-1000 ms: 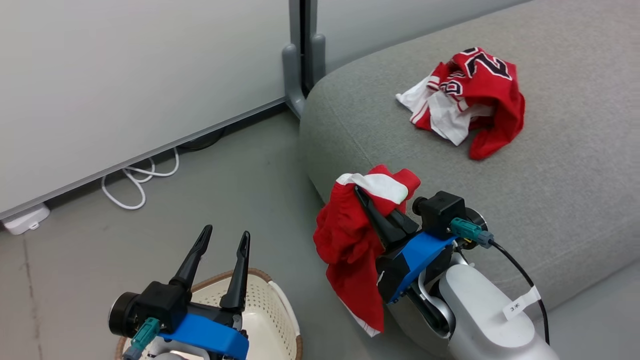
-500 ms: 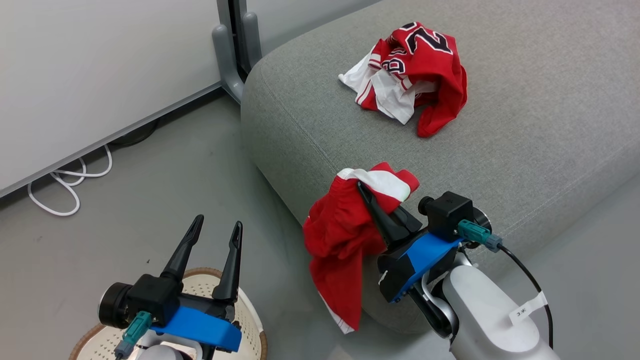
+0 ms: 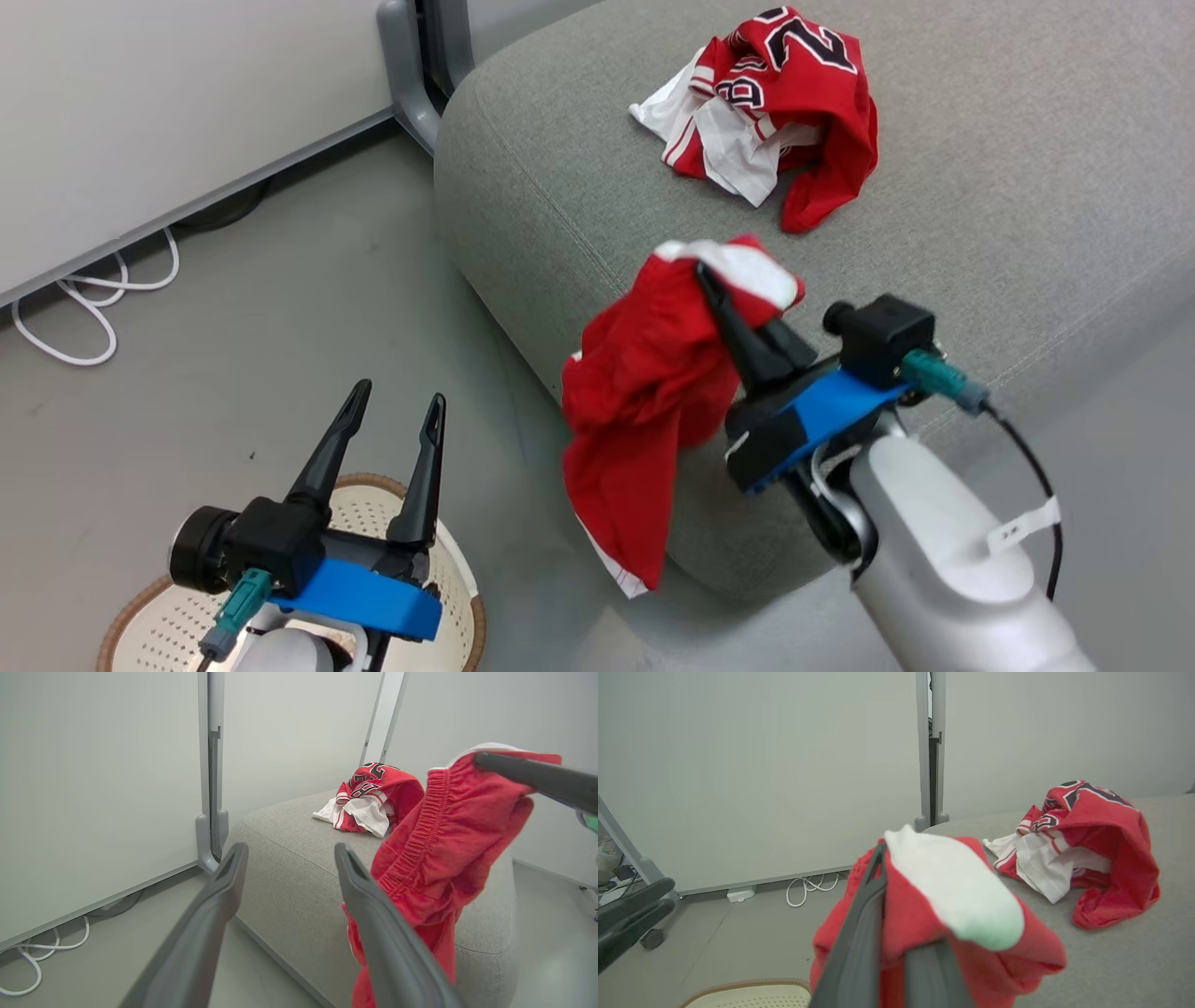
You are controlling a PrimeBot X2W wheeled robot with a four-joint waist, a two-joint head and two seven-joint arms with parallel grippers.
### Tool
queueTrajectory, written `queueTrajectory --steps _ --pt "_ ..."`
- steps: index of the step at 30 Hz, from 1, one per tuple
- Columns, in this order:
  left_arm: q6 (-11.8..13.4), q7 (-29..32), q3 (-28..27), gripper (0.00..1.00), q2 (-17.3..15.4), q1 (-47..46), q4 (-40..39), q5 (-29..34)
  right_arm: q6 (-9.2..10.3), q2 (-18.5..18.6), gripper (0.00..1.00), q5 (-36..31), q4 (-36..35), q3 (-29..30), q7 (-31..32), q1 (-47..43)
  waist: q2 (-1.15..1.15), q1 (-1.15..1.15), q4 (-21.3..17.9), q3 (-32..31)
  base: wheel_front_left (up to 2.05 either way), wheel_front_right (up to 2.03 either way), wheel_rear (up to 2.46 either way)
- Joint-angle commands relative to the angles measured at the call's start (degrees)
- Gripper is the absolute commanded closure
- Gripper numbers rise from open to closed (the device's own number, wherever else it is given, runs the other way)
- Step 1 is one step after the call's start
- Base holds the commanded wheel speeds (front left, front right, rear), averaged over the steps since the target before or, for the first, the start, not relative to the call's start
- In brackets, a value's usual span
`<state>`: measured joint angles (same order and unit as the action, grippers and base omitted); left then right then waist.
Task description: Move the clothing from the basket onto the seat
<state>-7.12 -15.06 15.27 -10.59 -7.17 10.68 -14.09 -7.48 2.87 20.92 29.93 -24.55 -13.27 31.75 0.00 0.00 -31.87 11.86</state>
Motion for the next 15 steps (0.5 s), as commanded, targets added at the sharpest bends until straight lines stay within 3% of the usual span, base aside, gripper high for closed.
queueTrajectory --steps 1,7,11,15 --pt "-0.5 -0.2 -0.3 0.00 -0.5 -0.9 -0.6 0.2 -0.03 0.0 1.00 0.6 -0.2 1.2 -0.5 2.0 0.00 0.00 0.4 1.3 0.00 0.00 0.00" --pt "-0.5 -0.2 0.1 0.00 -2.0 -2.6 -3.3 1.0 -0.03 0.0 1.00 -0.4 0.1 9.1 0.0 12.0 0.00 0.00 1.9 7.0 0.00 0.00 0.00" --pt "-0.5 0.0 0.3 0.00 -3.5 -4.4 -5.4 1.4 -0.03 0.0 1.00 -2.5 0.2 17.9 1.5 20.2 0.00 0.00 3.1 11.7 0.00 0.00 0.00" --pt "-0.5 1.1 0.6 0.00 -5.3 -6.6 -8.9 2.2 -0.03 2.6 1.00 -6.2 -0.6 26.8 4.8 28.7 0.00 0.00 4.9 16.9 0.00 0.00 0.00"
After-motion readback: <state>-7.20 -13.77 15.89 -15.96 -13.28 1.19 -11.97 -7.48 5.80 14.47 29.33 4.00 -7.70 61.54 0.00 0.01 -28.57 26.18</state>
